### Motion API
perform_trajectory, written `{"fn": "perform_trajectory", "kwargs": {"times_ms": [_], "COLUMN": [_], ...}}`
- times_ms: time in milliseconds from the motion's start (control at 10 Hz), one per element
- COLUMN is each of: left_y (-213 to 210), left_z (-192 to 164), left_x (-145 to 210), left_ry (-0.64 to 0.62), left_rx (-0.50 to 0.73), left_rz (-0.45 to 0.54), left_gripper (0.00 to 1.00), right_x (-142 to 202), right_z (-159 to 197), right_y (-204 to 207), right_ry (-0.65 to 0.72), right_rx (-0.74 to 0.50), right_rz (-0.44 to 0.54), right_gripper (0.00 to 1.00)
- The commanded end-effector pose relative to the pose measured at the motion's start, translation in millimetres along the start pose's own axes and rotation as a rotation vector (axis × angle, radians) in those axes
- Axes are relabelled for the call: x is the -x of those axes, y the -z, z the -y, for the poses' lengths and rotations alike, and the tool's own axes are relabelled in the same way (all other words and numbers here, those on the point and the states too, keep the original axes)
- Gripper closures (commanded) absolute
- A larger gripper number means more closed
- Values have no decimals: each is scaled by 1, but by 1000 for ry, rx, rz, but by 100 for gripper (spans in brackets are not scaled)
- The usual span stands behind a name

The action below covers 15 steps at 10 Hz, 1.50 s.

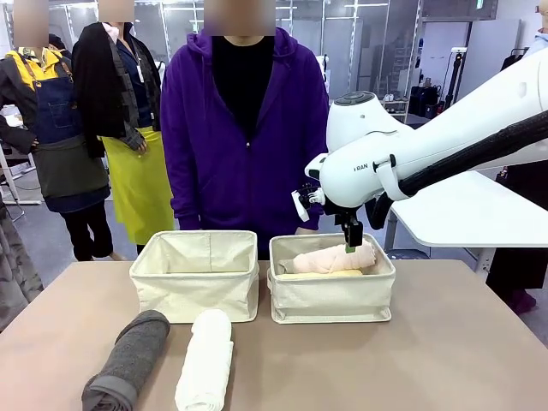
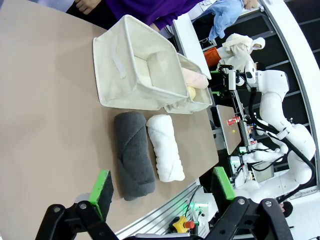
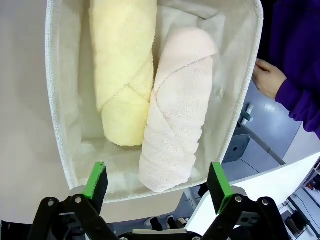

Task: Divide the towels into two baskets.
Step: Pick up one hotel-folded towel from the bottom of the table and place it in the Fabric basket indicated by the person.

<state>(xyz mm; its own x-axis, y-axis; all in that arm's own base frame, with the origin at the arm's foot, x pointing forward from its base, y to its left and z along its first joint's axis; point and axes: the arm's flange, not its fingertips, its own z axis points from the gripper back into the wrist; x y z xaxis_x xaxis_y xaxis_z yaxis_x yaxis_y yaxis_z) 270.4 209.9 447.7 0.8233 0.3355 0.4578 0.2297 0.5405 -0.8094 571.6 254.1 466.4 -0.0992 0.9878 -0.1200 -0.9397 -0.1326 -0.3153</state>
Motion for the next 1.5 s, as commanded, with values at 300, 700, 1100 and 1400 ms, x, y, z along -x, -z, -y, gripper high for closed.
{"fn": "perform_trajectory", "kwargs": {"times_ms": [300,700,1100,1400], "left_y": [-3,-3,-3,-3], "left_z": [-1,-1,-1,-1], "left_x": [-2,-2,-2,-2], "left_ry": [22,22,22,22], "left_rx": [26,26,26,26], "left_rz": [17,17,17,17], "left_gripper": [0,0,0,0], "right_x": [1,1,9,74], "right_z": [0,0,-49,-98], "right_y": [1,1,-68,-115], "right_ry": [0,0,113,409], "right_rx": [-1,-1,42,-131], "right_rz": [-2,-2,9,156], "right_gripper": [0,0,0,0]}}
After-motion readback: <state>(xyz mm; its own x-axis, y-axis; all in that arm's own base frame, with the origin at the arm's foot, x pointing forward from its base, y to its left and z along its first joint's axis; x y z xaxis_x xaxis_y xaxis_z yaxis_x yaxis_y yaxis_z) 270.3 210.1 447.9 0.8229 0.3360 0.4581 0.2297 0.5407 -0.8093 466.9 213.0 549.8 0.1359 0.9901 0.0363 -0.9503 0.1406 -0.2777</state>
